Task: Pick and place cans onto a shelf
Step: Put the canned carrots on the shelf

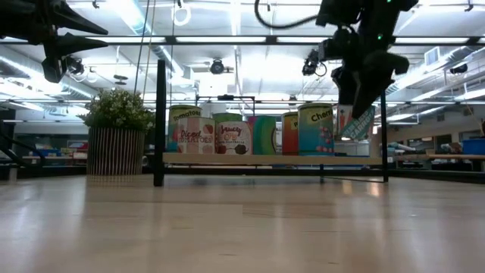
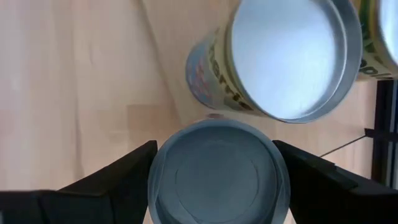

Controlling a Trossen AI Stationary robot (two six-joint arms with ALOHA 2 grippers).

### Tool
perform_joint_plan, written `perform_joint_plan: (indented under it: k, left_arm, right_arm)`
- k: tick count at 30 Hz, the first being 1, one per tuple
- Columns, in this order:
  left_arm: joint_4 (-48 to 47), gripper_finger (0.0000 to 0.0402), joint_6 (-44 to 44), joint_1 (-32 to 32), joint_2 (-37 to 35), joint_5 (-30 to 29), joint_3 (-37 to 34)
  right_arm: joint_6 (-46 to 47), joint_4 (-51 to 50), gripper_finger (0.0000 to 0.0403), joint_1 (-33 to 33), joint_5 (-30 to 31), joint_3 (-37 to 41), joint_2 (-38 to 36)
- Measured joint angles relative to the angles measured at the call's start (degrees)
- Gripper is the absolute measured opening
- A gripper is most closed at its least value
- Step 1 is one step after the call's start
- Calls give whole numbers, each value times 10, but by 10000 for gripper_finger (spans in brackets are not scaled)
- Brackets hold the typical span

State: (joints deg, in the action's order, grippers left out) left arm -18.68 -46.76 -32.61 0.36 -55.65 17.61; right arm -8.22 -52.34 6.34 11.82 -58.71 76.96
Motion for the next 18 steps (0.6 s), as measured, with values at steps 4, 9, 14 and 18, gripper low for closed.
perform_joint_plan:
  k: [4,9,14,18]
  left_arm:
    - [0,96,0,0,0,0,0]
    - [0,96,0,0,0,0,0]
    - [0,96,0,0,0,0,0]
    - [0,96,0,0,0,0,0]
  right_arm:
    - [-41,2,307,20,0,0,18]
    - [-99,5,307,47,-6,0,28]
    - [-135,12,307,83,-36,0,30]
    - [-160,14,310,108,-61,0,32]
